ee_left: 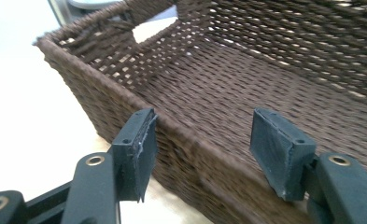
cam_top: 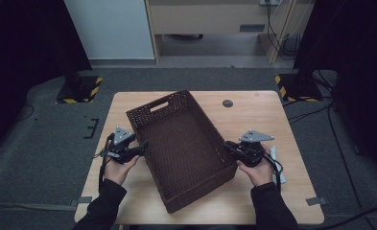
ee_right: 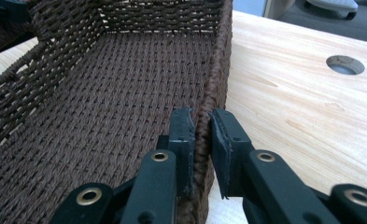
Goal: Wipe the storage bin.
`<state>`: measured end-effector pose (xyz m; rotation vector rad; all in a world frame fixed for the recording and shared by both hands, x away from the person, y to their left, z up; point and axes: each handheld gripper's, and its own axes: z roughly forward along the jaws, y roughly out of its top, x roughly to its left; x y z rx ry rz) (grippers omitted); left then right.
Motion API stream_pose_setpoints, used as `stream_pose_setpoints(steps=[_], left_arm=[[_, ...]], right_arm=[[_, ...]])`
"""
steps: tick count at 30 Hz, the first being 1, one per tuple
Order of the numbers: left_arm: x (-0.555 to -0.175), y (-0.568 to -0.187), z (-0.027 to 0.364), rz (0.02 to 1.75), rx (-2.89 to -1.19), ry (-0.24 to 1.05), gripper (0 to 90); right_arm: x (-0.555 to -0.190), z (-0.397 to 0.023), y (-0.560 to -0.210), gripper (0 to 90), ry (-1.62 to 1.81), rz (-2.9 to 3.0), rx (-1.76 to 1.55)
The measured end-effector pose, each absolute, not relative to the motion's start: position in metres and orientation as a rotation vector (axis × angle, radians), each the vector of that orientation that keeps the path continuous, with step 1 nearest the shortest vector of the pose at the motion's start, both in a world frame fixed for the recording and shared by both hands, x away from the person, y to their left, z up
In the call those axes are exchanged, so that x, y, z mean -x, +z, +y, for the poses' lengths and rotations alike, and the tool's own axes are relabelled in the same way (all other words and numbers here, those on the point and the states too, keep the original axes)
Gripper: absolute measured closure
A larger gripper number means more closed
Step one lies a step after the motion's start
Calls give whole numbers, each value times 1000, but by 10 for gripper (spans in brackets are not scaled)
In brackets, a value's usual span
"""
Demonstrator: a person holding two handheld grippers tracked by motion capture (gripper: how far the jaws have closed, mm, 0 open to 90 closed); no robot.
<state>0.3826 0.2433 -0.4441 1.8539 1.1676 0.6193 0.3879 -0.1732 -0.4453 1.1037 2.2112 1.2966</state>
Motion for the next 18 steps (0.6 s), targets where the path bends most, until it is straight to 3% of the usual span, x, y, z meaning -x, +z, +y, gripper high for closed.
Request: stream_pose_setpoints(steps=[6,14,18], left_arm=[[-368,-444,240,1150,-1866,592,408],[-386,-448,241,1136,-1856,609,450],[-395,-453,242,1148,-1836,593,433]], right_arm=[[-379,-174,-444,778,1311,2231,-1117],[-385,-170,-440,717,1335,2184,-1065],[-389,-163,-445,741,1352,2196,-1073]])
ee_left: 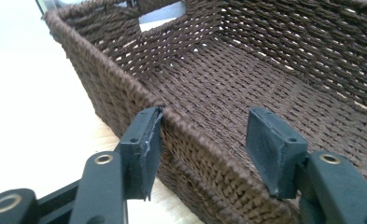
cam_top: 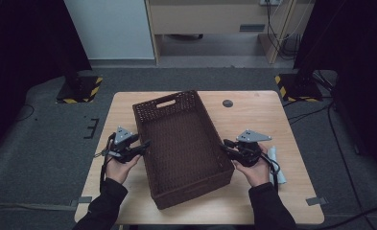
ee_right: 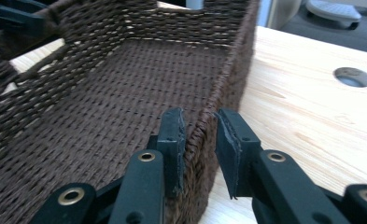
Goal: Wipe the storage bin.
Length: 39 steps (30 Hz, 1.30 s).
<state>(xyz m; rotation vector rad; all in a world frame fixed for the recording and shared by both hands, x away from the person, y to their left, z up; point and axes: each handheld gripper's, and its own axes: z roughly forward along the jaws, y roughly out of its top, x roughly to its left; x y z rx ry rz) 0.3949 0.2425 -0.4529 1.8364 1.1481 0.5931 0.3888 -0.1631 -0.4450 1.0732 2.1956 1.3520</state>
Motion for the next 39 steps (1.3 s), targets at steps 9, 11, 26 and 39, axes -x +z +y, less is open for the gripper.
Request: stream_pose_setpoints(steps=[9,11,26,39], left_arm=[[-373,-445,236,1108,-1884,612,408],[-373,-445,233,1100,-1904,618,414],[-388,-449,239,1081,-1894,607,411],[-383,-450,238,1084,-1942,582,530]], right_arm=[[-378,-161,-446,736,1347,2220,-1072],[-375,-161,-446,730,1350,2233,-1068],[-382,-157,-449,725,1406,2175,-1060],[-374,-155,-442,641,1384,2176,-1032]])
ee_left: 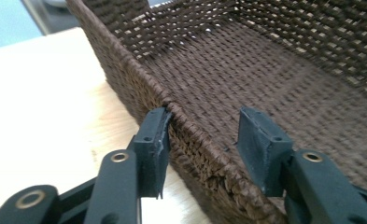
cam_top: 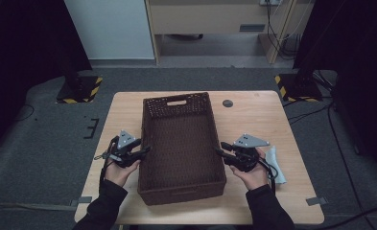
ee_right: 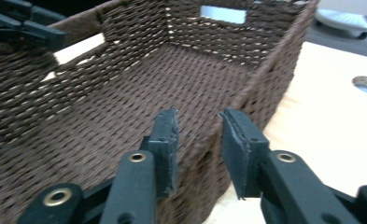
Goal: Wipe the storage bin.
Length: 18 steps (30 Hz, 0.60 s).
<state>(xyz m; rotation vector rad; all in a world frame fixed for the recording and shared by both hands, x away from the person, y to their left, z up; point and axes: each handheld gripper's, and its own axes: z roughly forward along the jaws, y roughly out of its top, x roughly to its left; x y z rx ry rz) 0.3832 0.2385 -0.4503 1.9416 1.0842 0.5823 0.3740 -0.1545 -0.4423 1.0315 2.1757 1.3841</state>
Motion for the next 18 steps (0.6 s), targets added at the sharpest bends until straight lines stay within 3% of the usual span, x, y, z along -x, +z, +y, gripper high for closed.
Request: stream_pose_setpoints(steps=[6,10,18], left_arm=[[-393,-454,240,1076,-1934,613,565],[-389,-455,239,1076,-1961,604,478],[-381,-456,241,1086,-1958,577,519]], right_arm=[[-382,-150,-449,640,1401,2164,-1055],[-378,-146,-449,669,1384,2178,-1045],[-371,-146,-447,667,1380,2195,-1042]])
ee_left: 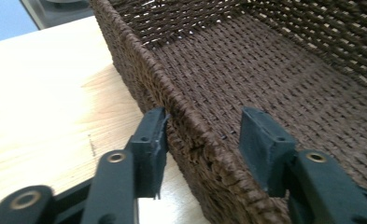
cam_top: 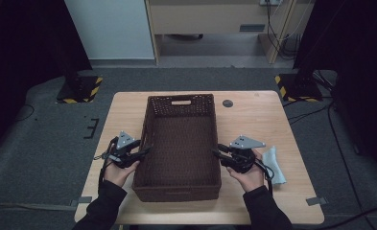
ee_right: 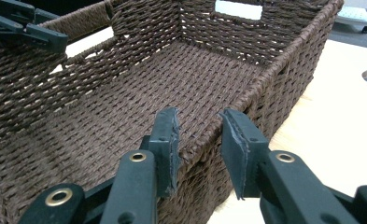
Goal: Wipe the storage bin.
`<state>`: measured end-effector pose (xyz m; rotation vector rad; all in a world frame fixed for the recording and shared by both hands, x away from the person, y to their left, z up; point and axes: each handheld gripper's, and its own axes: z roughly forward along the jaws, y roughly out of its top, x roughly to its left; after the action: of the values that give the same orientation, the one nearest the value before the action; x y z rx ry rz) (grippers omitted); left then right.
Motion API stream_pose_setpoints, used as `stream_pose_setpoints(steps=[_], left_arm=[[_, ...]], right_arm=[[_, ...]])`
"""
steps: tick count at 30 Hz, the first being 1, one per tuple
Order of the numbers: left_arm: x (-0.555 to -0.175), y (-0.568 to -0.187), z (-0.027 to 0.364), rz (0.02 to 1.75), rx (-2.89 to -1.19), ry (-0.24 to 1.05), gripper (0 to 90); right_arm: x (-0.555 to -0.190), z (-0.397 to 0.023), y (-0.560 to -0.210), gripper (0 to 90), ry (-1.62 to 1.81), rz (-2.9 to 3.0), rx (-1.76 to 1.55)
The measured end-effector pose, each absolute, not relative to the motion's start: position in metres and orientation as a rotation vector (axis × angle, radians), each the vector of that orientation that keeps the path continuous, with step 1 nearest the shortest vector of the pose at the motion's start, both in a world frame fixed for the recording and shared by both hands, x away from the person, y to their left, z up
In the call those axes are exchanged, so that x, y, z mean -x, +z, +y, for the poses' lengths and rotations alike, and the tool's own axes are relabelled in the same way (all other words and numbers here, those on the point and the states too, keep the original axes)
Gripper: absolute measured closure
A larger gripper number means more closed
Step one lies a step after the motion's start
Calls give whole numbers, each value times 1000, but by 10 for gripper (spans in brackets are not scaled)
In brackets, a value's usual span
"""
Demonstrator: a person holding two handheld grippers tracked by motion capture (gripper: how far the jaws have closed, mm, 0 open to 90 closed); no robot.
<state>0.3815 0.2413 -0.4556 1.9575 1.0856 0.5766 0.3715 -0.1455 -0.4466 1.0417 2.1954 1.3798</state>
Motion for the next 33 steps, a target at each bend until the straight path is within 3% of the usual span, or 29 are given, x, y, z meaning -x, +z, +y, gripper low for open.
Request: stream_pose_setpoints(steps=[9,33], left_arm=[[-385,-456,242,1094,-1959,576,548],[-386,-455,241,1107,-1969,578,562]], right_arm=[[-375,-174,-433,537,1407,2073,-1093],[-369,-262,-468,454,1027,1998,-1314]])
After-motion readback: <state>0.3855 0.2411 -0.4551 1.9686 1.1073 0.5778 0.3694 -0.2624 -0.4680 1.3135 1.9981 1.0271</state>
